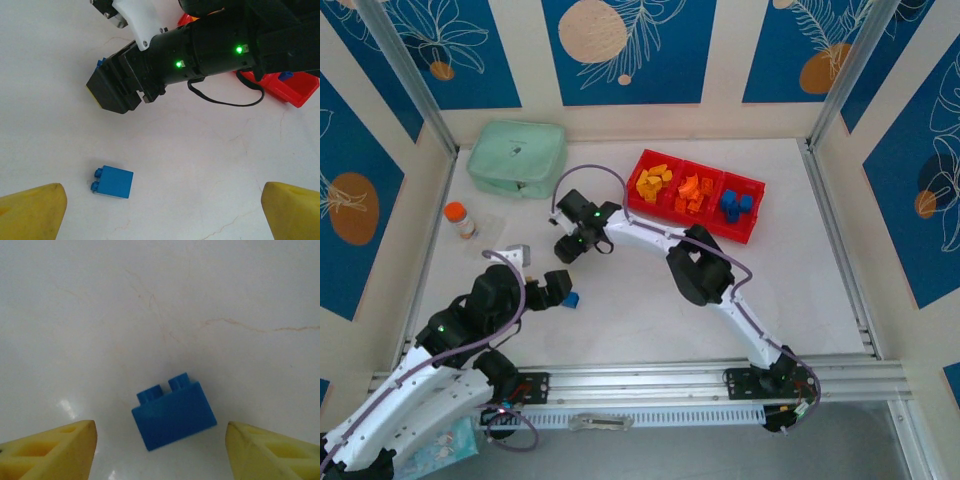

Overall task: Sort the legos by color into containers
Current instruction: Pick up the lego from the center of the table.

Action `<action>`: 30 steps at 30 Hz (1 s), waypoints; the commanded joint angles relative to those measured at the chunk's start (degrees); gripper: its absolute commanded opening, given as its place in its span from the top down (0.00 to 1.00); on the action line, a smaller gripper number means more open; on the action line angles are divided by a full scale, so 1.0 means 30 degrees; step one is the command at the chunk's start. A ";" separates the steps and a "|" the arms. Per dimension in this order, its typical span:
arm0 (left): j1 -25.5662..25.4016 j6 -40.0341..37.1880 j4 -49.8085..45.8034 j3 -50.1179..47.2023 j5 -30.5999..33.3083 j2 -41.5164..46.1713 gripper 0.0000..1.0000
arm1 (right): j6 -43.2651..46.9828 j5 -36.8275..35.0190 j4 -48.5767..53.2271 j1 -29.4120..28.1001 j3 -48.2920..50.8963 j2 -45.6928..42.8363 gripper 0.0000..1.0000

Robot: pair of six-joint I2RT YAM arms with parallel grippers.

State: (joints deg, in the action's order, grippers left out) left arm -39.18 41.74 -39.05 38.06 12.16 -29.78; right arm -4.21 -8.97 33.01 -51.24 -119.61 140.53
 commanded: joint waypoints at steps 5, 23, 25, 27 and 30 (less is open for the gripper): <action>0.0226 0.0268 0.0411 -0.0352 0.0313 -0.0060 0.01 | 0.0757 -0.0115 0.0978 0.0441 -0.2087 0.1311 0.39; 0.0226 0.0268 0.0931 -0.0267 -0.0076 -0.0386 0.01 | 0.1177 -0.0206 0.1614 0.0433 -0.3458 0.1639 0.68; 0.0244 0.0217 0.0946 -0.0164 -0.0194 -0.0437 0.01 | 0.1095 -0.0058 0.1651 0.0412 -0.3139 0.1101 0.69; 0.0230 0.0109 0.1043 -0.0010 -0.0340 -0.0552 0.01 | 0.0854 -0.0251 0.1651 0.0412 -0.2563 0.0245 0.69; 0.0228 -0.0097 0.1390 0.0279 -0.0881 -0.1001 0.01 | 0.0133 -0.0735 0.1544 0.0543 -0.1098 -0.1530 0.69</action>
State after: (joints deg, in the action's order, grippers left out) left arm -39.11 41.93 -36.56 37.54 11.53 -31.86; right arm -1.61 -9.89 36.82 -49.69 -125.58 143.90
